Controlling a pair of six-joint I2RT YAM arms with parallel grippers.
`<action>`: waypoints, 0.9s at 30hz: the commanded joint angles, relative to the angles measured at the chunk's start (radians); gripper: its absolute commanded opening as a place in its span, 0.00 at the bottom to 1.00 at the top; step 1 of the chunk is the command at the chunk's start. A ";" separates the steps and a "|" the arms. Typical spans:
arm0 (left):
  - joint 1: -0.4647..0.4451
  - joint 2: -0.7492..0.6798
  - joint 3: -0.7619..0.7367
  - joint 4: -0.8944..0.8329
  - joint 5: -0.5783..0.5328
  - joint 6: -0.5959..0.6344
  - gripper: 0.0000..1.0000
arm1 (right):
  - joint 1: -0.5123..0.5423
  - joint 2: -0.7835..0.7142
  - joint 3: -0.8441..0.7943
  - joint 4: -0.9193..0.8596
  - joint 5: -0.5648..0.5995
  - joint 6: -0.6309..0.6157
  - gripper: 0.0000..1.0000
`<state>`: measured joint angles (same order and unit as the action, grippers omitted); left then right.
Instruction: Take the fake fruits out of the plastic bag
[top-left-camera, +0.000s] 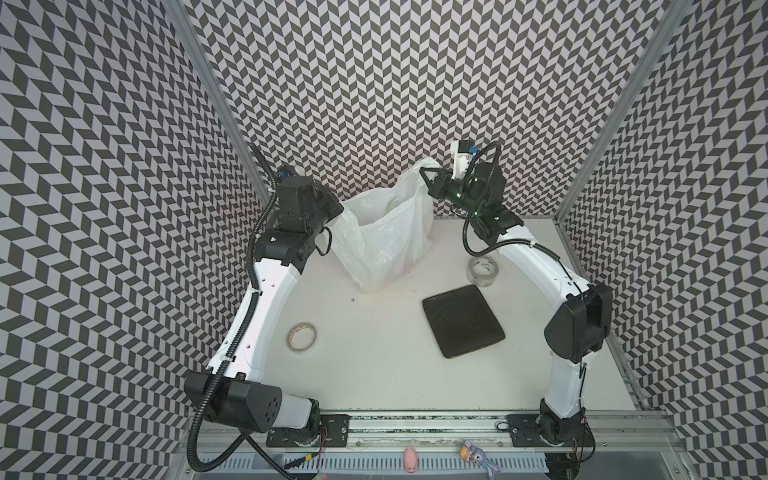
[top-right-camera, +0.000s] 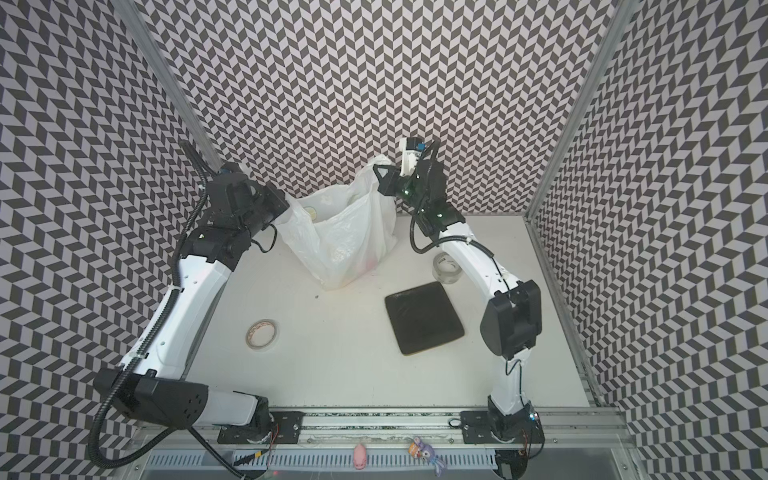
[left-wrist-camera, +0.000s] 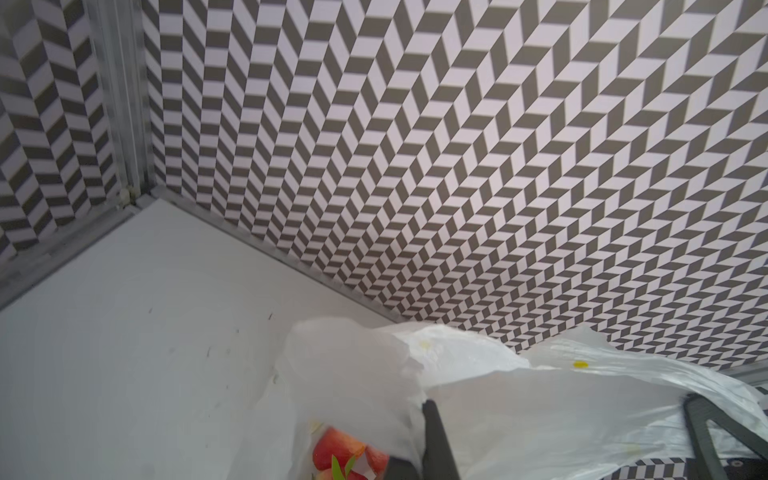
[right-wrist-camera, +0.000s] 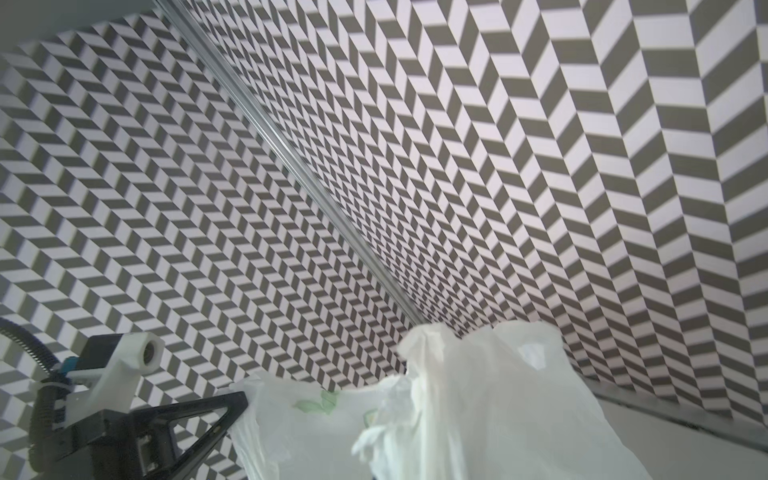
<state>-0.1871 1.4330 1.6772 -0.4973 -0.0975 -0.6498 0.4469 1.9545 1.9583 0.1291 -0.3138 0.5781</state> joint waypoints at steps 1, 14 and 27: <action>0.004 -0.011 0.064 0.080 -0.040 0.072 0.00 | 0.001 0.041 0.098 0.162 0.024 0.058 0.00; -0.157 -0.264 -0.255 -0.016 -0.033 -0.009 0.00 | 0.001 -0.246 -0.459 0.105 -0.045 0.003 0.00; -0.427 -0.507 -0.728 -0.079 0.052 -0.218 0.00 | 0.001 -0.445 -0.876 -0.304 0.058 0.057 0.12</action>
<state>-0.5739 0.9768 0.9886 -0.5724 -0.0544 -0.7921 0.4469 1.5429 1.1130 -0.0925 -0.2794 0.6121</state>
